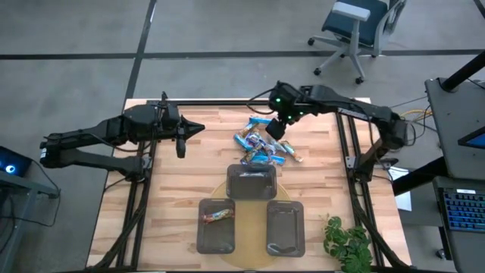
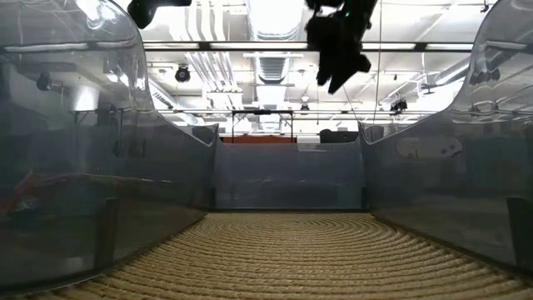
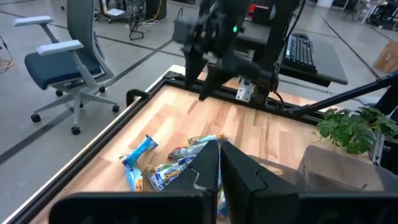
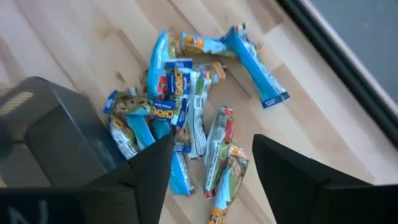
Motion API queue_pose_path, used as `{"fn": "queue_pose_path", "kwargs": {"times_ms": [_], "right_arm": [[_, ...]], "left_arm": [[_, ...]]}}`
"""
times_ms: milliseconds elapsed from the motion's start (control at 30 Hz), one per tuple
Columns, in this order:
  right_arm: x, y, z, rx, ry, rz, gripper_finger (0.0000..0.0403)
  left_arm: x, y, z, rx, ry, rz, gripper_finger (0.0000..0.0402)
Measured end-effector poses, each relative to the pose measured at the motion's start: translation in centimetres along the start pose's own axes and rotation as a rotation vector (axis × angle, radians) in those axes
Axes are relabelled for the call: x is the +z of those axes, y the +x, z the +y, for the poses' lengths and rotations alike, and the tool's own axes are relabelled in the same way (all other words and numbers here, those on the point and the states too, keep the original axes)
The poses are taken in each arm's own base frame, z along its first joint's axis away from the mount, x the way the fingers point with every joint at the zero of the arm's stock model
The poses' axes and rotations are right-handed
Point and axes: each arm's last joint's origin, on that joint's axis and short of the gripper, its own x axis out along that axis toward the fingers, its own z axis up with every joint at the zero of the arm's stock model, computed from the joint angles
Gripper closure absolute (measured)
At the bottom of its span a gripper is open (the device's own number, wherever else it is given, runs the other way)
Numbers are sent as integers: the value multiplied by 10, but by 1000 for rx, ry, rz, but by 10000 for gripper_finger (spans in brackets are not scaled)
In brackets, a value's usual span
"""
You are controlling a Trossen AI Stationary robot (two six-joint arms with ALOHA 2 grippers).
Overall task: Pick and place Granola Bars by type
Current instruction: Put the red granola bar into the bottom left black bin
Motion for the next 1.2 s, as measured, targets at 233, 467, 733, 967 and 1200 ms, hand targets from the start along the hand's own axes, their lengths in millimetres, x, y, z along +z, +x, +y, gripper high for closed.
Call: {"fn": "queue_pose_path", "kwargs": {"times_ms": [233,467,733,967,1200], "right_arm": [[7,41,-3,-44,24,103,182],[8,77,-2,-65,-36,195,182],[4,107,-9,-81,-67,272,182],[-2,124,-15,-58,-56,306,182],[-12,137,-17,-44,-48,307,182]], "left_arm": [[0,0,0,0,-41,0,401],[0,0,0,0,-44,0,401],[0,0,0,0,-70,0,401],[-1,0,0,1,-71,5,401],[-1,0,0,1,-78,7,401]]}}
